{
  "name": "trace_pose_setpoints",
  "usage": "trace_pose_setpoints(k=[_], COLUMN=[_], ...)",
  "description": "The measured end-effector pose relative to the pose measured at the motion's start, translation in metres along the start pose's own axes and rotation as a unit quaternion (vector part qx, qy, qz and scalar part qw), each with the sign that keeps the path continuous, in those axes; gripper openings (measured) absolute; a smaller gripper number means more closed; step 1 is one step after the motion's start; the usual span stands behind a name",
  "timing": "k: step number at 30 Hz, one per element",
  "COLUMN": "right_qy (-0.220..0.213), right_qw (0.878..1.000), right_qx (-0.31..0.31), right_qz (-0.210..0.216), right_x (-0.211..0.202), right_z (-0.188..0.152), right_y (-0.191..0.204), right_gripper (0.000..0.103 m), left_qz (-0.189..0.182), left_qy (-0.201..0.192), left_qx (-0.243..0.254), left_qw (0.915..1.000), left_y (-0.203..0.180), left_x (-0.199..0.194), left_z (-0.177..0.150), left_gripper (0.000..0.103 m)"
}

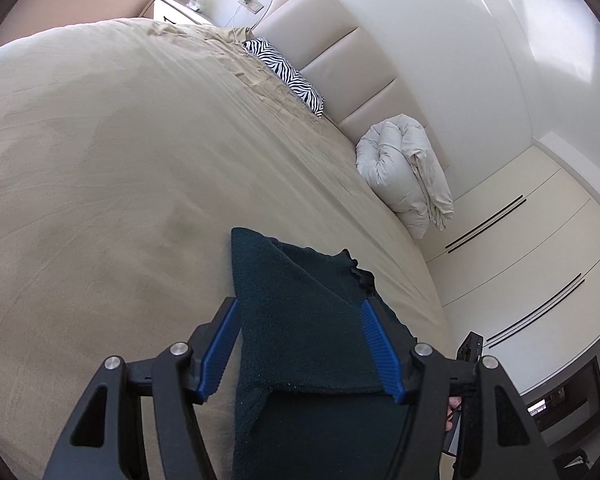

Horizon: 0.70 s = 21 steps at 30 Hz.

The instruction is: Fold small clothes

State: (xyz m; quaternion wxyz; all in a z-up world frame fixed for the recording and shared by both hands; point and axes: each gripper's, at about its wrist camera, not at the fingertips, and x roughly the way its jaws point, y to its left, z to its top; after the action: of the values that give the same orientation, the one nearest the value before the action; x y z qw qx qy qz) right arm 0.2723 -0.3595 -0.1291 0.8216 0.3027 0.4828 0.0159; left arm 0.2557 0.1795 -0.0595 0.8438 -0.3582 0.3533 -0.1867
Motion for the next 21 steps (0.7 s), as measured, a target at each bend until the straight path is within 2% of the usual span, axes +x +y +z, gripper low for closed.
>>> trace_pose_setpoints(k=[15, 21], right_qy=[0.002, 0.007], right_qw=[1.000, 1.000], right_qx=[-0.017, -0.010], right_qz=[-0.019, -0.011], right_x=[0.014, 0.020], right_z=[0.005, 0.004], right_y=[0.011, 0.004], right_gripper=[0.007, 0.007], left_qz=[-0.003, -0.020], left_qy=[0.035, 0.037], left_qx=[0.006, -0.002], left_qw=[0.9994, 0.9991], left_y=[0.005, 0.007], left_x=[0.016, 0.019], left_z=[-0.007, 0.001], left_gripper=[0.066, 0.066])
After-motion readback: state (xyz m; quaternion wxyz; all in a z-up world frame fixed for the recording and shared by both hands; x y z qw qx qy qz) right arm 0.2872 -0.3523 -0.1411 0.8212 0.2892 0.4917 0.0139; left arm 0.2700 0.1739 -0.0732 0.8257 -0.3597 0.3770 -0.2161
